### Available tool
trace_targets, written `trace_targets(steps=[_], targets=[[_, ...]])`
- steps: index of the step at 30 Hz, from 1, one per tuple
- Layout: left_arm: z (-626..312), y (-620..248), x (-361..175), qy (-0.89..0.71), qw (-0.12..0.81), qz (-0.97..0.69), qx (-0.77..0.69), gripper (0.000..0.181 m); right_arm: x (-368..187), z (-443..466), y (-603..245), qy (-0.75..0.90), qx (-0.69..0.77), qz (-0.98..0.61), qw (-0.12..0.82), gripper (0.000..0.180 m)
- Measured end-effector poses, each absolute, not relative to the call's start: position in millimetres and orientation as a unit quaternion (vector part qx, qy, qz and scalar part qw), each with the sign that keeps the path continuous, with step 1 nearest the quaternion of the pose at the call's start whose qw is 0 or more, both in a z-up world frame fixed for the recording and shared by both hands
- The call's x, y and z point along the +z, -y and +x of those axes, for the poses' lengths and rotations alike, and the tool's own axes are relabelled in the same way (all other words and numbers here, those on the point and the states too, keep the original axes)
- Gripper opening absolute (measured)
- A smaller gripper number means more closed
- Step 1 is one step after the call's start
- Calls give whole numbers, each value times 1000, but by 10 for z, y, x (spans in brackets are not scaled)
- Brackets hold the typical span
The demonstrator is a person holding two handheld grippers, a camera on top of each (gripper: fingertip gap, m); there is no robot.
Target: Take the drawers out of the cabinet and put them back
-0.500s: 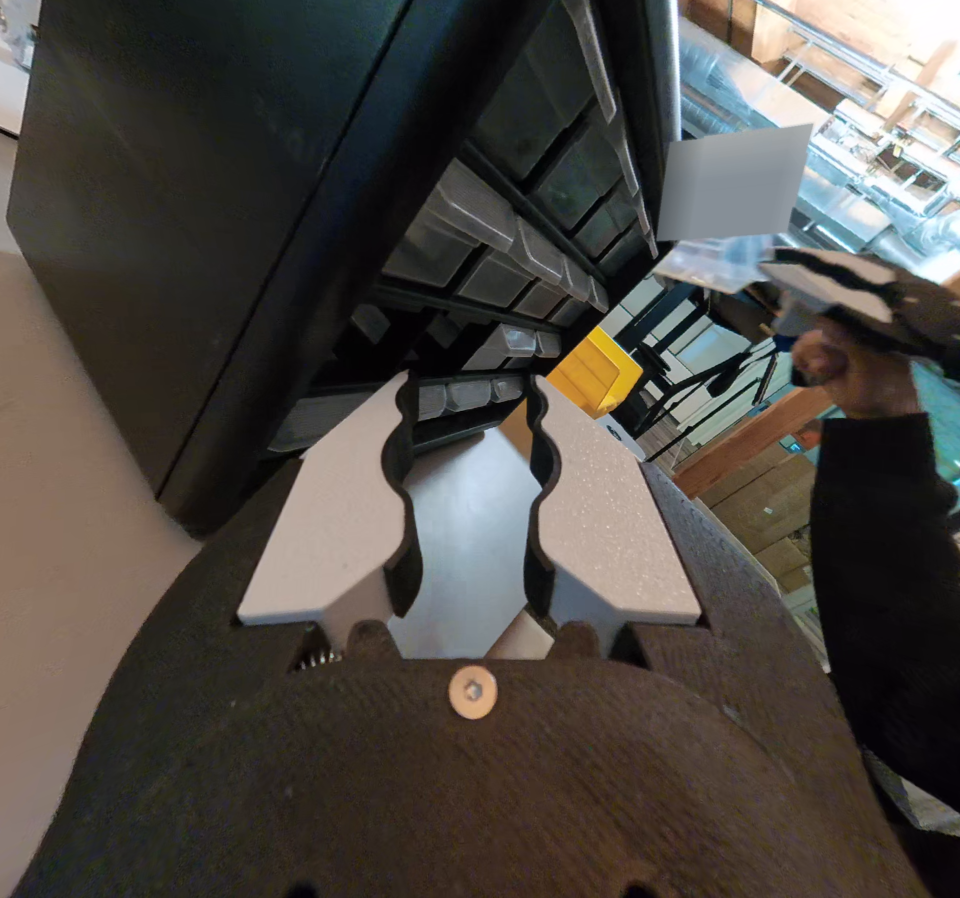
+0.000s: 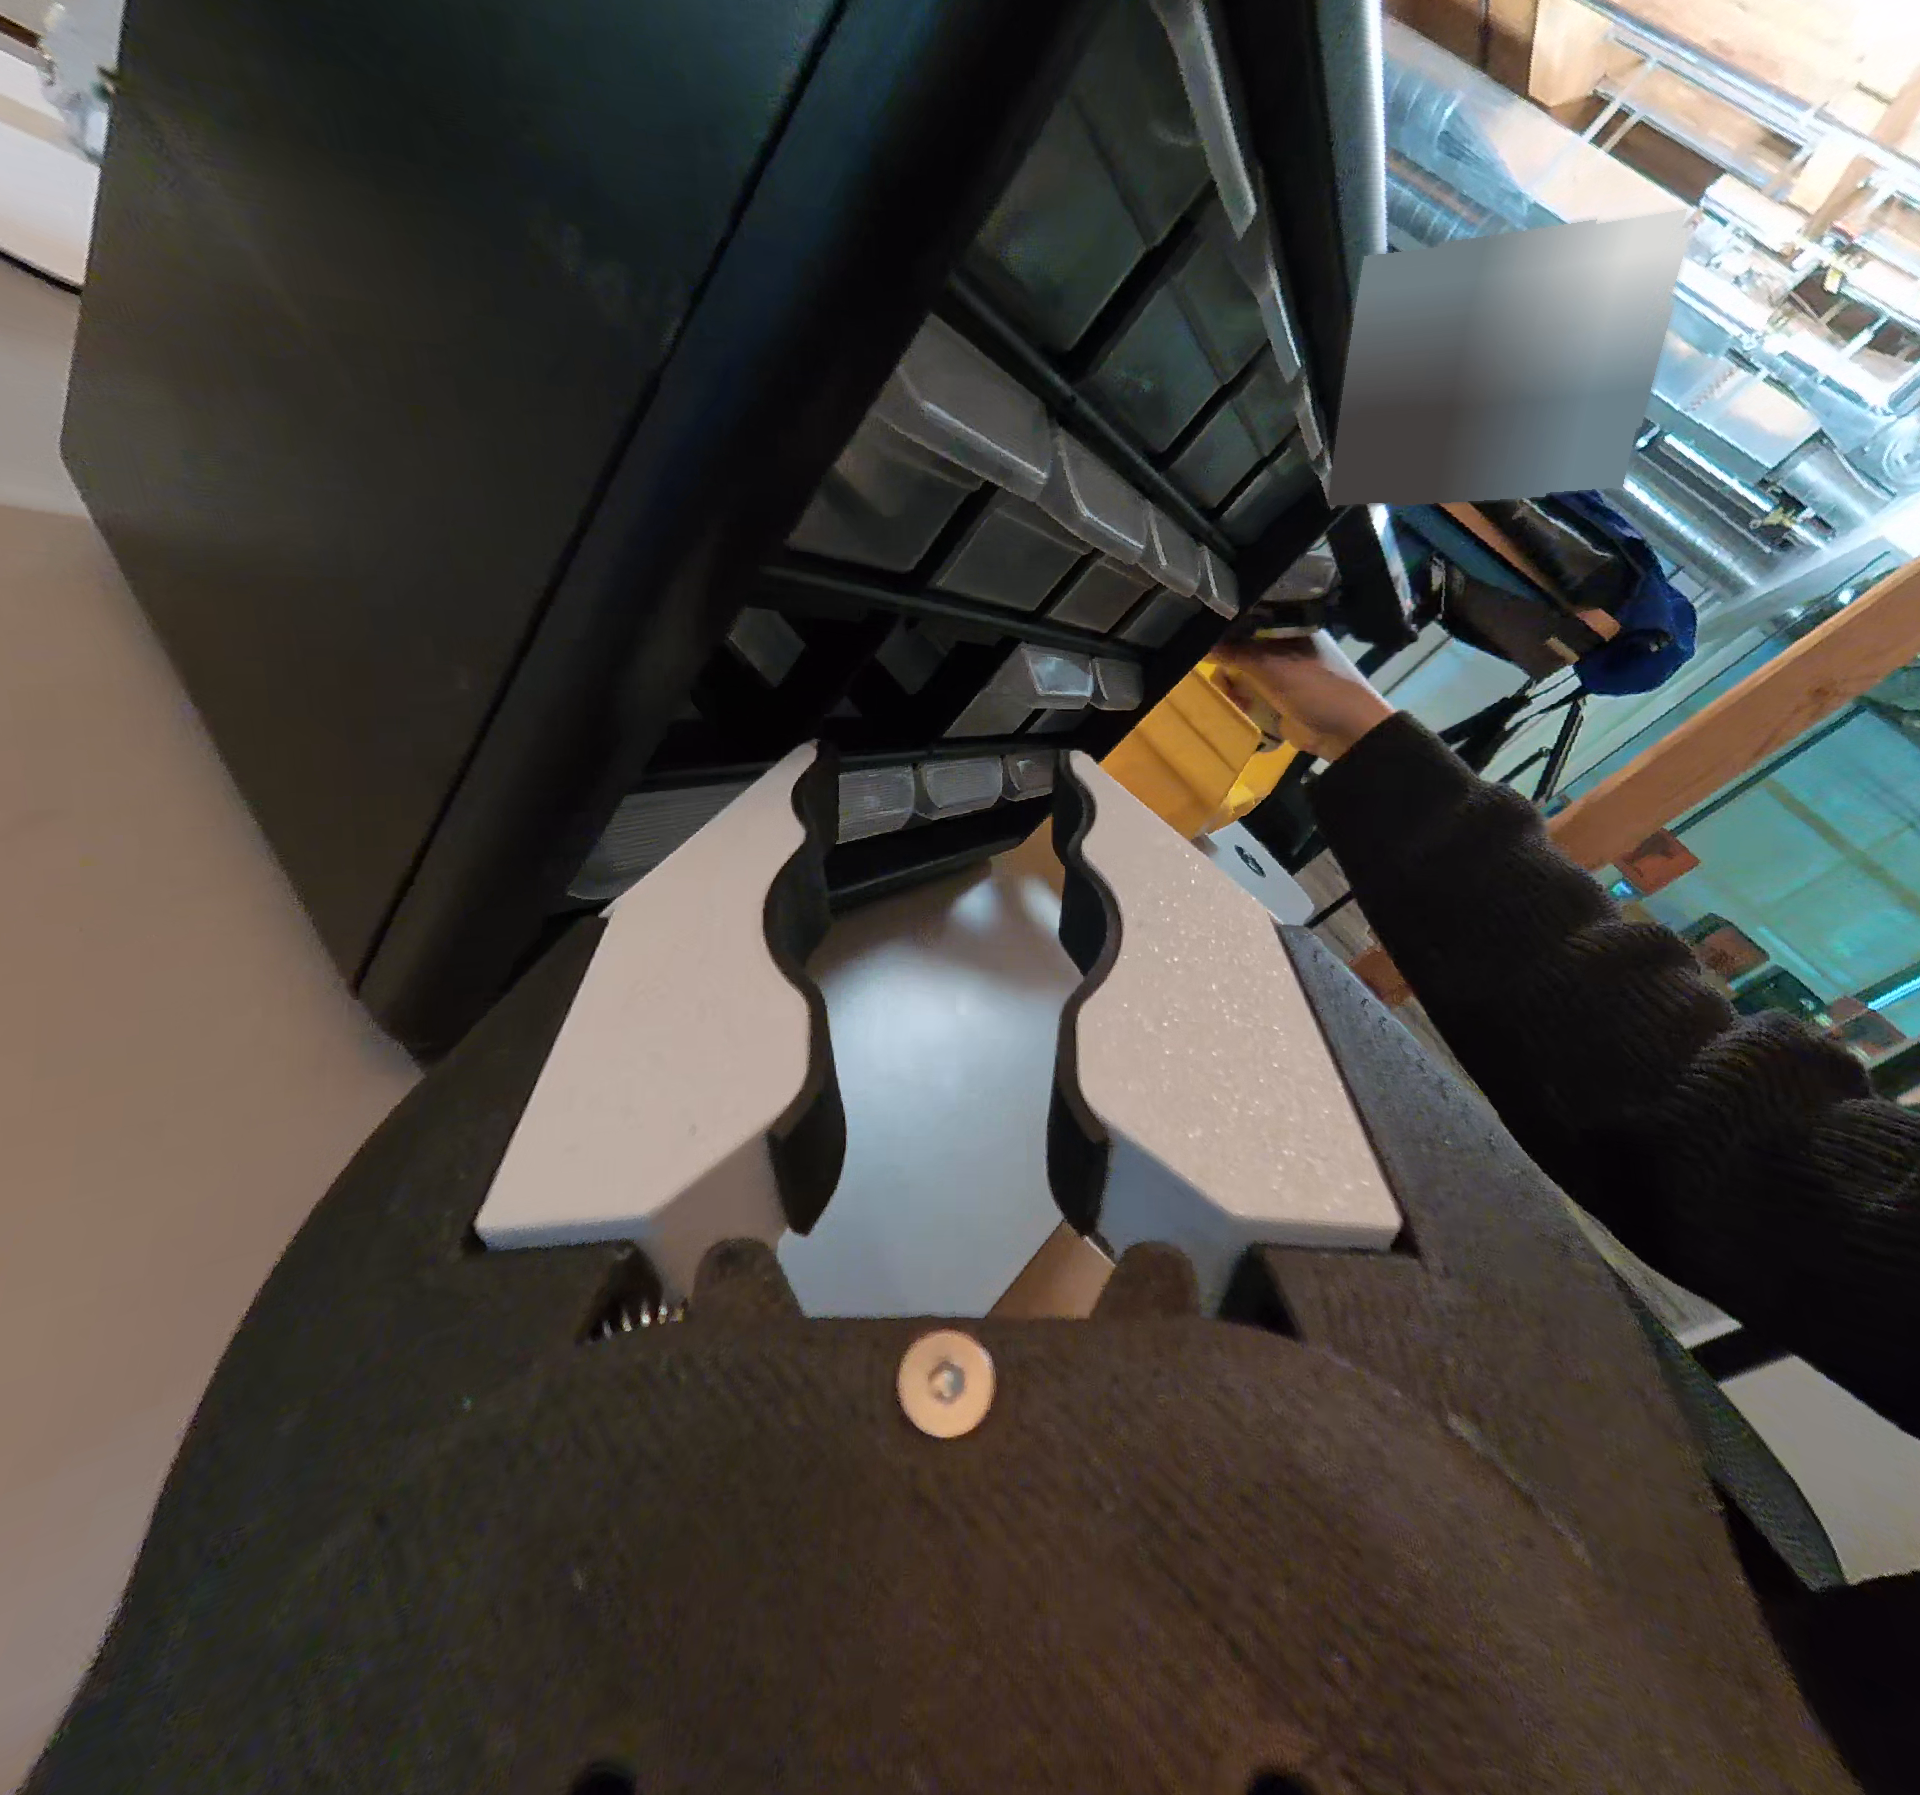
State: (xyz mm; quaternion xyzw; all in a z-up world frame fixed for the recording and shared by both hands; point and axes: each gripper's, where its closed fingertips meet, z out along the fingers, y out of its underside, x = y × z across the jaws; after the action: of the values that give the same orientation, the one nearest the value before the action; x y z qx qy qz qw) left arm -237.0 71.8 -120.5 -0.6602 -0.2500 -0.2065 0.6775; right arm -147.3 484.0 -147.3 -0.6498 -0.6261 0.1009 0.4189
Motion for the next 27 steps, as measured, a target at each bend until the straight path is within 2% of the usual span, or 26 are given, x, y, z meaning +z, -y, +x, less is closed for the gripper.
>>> trace_targets(steps=[1, 6, 9, 14, 16, 18, 20, 23, 27], targets=[[-2388, -714, -1210, 253, 677, -659, -207, 39, -1488, -1534, -4862, 615, 115, -660, 415, 16], [-2433, -694, -1217, 262, 677, -655, -212, 39, -1774, -1598, -4873, 618, 116, -690, 358, 16], [-2437, -691, -1219, 261, 676, -655, -213, 39, -1868, -1599, -4876, 619, 115, -688, 362, 18], [-2428, -698, -1222, 262, 675, -654, -217, 39, -1774, -1515, -4925, 594, 117, -706, 366, 46], [-2426, -690, -1200, 259, 679, -653, -213, 39, -1567, -1425, -4958, 562, 126, -722, 382, 58], [-2418, -689, -1196, 253, 680, -657, -207, 39, -1193, -1303, -4985, 505, 151, -735, 426, 59], [-2403, -697, -1198, 249, 679, -659, -204, 39, -724, -1213, -4850, 445, 215, -727, 477, 54], [-2363, -719, -1212, 245, 676, -663, -208, 39, -156, -1172, -4247, 441, 298, -653, 539, 52], [-2295, -754, -1221, 239, 672, -667, -215, 38, 147, -1194, -3327, 469, 328, -558, 602, 40]])
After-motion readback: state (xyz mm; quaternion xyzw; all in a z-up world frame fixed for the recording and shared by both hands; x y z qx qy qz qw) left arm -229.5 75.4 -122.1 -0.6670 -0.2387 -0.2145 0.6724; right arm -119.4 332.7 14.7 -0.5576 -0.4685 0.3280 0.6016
